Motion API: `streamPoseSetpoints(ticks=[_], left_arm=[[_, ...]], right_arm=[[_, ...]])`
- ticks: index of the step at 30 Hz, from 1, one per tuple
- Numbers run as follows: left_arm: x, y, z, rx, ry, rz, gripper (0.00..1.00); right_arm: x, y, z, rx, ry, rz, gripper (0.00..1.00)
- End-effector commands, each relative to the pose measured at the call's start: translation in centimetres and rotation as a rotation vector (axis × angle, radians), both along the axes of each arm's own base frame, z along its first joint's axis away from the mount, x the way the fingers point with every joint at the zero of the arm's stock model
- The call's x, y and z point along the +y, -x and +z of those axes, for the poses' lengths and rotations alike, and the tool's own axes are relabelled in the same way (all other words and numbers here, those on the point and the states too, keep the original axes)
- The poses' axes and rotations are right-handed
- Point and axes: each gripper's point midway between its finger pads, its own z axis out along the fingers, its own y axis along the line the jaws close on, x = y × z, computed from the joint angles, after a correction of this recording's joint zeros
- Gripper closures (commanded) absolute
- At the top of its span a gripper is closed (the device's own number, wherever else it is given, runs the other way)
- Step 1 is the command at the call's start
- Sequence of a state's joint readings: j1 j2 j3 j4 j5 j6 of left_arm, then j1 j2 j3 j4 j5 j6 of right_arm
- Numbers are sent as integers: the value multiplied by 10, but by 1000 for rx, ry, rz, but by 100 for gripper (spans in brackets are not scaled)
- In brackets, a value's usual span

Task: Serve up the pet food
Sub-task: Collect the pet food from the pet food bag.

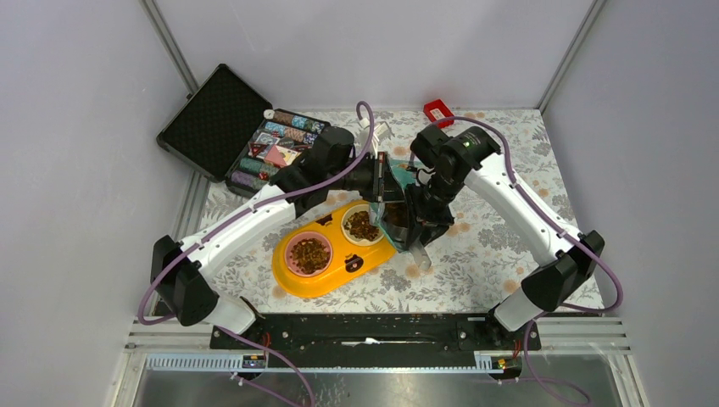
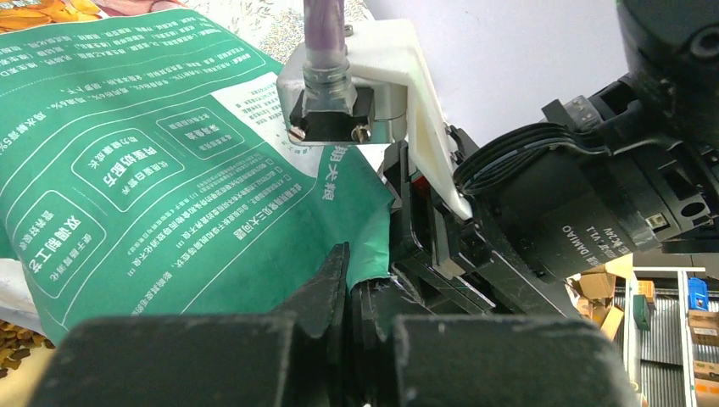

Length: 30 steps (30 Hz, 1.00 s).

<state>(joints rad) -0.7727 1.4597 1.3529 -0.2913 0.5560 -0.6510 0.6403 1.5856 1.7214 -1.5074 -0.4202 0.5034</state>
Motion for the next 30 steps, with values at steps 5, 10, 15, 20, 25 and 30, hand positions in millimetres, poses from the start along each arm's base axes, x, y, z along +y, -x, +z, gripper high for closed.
streamPoseSetpoints(ticks=[5,10,15,20,25,30], left_arm=[[-4,44,110,-165,272,-154,100],[-8,50,112,-163,275,-167,100],[-7,52,115,-173,280,-162,100],[-9,53,116,-174,277,-167,100],[-9,56,119,-177,279,-169,100],[-7,58,122,-185,283,-164,100]], right_arm=[[16,-22,-4,-118,-54,-105,100],[27,-33,-18,-115,-63,-144,100],[30,-48,-39,-163,-53,-209,100],[33,-61,-65,-211,-57,-276,100],[38,-72,-75,-225,-48,-280,100],[37,-89,-87,-254,13,-282,100]])
